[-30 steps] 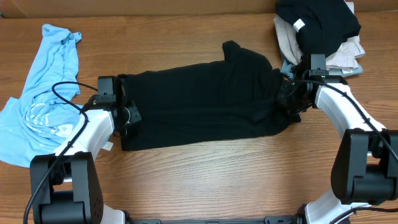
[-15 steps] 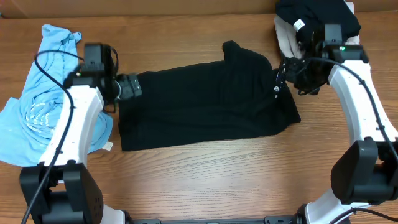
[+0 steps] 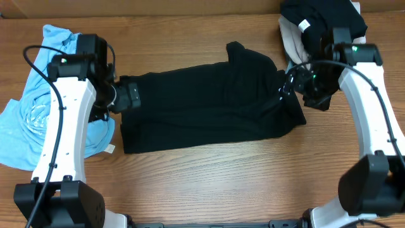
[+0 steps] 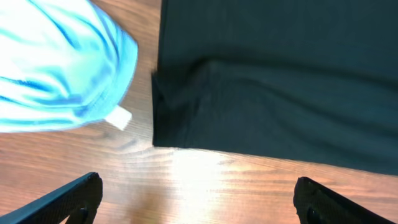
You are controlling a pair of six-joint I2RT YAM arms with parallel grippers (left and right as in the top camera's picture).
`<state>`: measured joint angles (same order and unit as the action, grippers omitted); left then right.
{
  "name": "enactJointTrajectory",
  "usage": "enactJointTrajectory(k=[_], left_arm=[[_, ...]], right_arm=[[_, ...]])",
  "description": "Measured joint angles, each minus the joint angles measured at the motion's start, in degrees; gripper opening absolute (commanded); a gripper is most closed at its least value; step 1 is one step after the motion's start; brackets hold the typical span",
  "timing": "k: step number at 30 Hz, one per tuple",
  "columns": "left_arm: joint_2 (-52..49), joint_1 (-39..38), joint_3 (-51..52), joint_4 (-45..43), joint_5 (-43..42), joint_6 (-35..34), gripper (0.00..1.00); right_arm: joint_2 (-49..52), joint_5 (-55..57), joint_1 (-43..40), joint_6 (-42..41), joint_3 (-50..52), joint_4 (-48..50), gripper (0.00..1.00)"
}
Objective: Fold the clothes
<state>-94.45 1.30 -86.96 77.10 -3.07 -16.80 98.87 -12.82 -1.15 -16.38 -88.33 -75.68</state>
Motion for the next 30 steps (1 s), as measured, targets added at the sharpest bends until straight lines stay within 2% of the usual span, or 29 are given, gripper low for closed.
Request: enactJointTrajectory(k=[7,14,21,30], left_arm=[[7.9,-3.7,20.2,-10.8,-1.0,-5.4,1.0],[11.1,-4.2,33.7,-24.2,-1.2,-11.7,1.0],[11.1,-4.2,42.6,-34.9,-0.6,-17.7,0.96],[11.4,-4.2,49.3,-43.5,2.5,-23.4,0.92]], right_arm=[[-8.5,0.3,0.4,-3.7,18.0,9.6,0.82],[-9.0,1.5,3.1,-7.6,29.7,23.0,0.77],[-9.0,5.1,4.8,-13.5,35.7,31.2,0.69],[-9.0,9.0,4.8,-17.7,39.6,38.6,0.67]])
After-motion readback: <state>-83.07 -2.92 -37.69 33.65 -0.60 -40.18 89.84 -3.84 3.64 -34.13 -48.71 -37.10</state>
